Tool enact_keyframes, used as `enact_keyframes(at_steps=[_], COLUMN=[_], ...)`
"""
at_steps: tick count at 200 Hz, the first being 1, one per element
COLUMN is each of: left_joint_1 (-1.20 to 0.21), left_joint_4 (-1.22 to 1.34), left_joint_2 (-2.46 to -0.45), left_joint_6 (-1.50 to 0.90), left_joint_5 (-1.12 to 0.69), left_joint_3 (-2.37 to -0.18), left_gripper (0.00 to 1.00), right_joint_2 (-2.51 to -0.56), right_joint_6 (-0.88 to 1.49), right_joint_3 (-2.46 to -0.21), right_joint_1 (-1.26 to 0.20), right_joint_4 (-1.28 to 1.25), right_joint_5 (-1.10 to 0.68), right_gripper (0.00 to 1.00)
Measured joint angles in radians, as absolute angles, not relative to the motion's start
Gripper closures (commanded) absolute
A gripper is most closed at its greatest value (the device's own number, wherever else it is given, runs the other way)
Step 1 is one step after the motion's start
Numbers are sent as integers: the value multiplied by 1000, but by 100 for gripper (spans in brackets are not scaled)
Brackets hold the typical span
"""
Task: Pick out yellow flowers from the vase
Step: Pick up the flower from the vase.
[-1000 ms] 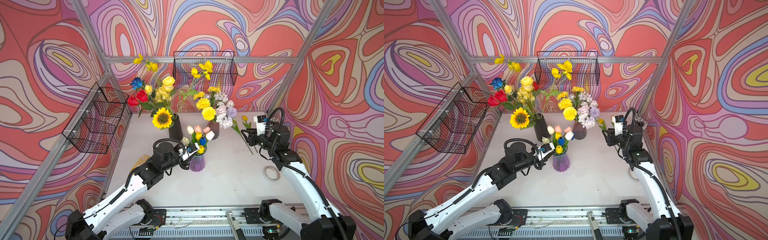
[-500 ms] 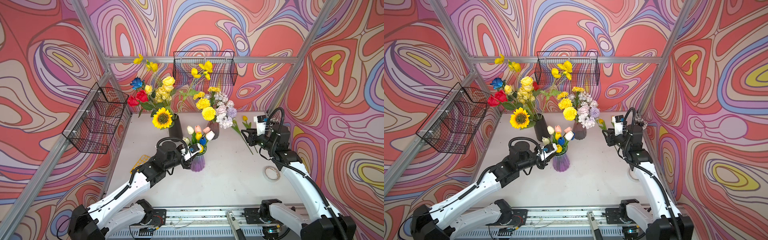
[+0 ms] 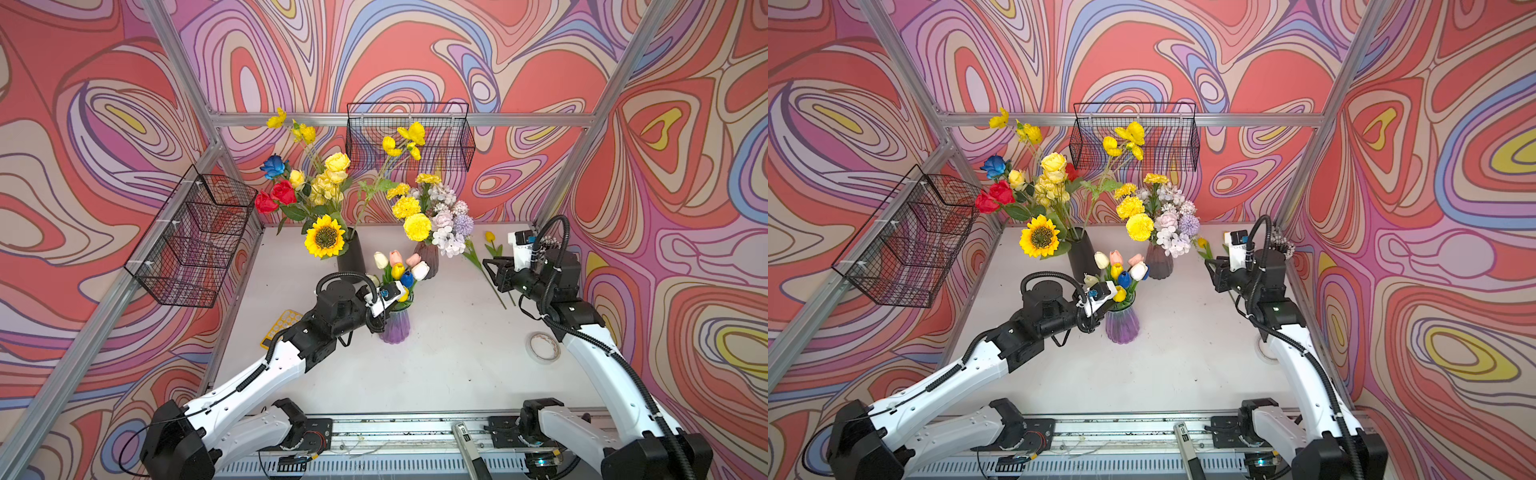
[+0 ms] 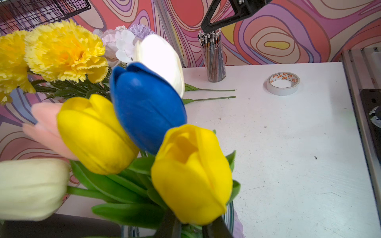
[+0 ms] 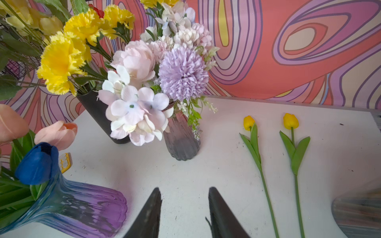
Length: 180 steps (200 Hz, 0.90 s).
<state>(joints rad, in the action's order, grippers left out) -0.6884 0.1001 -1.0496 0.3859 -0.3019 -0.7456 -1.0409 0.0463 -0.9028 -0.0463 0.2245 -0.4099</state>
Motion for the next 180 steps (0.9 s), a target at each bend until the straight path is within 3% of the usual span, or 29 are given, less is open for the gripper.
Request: enact_keyframes(at_steps=[75,180], left_joint_1=[-688,-688], left_joint_4=[99,17], left_joint_2=[-1021,-965], left_joint_6=[365,354], left_joint_5=[-287,-268], left_joint_3=[-731,-763], left_gripper=[95,99], right_joint_2=[-1040,-1041], right_joint_6=[46,47], right_joint_3=[-895,-889], right_joint_1=[-46,-46], right_joint_4=[215,208], right_joint_5=[-409,-413], right_gripper=[61,61])
